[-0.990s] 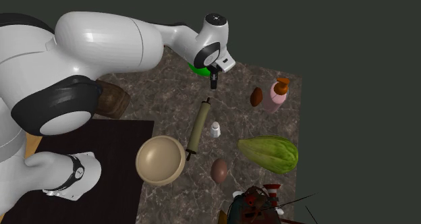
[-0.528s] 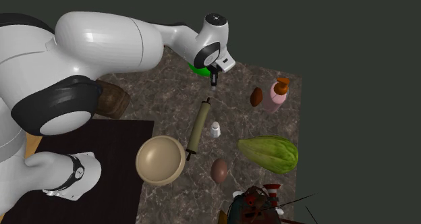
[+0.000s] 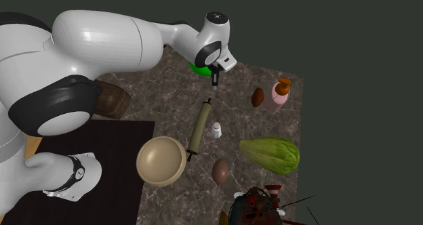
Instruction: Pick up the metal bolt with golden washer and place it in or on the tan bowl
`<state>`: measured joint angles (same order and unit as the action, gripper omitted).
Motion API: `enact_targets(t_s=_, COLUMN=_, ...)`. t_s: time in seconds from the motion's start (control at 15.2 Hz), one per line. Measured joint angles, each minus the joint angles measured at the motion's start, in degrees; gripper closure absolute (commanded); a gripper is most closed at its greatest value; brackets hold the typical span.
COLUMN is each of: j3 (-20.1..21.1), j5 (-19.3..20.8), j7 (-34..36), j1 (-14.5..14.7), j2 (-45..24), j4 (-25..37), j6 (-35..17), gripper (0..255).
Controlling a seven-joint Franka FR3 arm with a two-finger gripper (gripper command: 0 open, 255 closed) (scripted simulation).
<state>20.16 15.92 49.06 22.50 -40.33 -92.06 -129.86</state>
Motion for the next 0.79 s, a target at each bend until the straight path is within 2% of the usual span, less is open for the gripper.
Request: enact_targets(t_s=0.79, j3=1.56, j5=-2.02, j7=-1.07, j1=-0.98, j2=5.37, j4=0.91, j6=6.11, gripper=255)
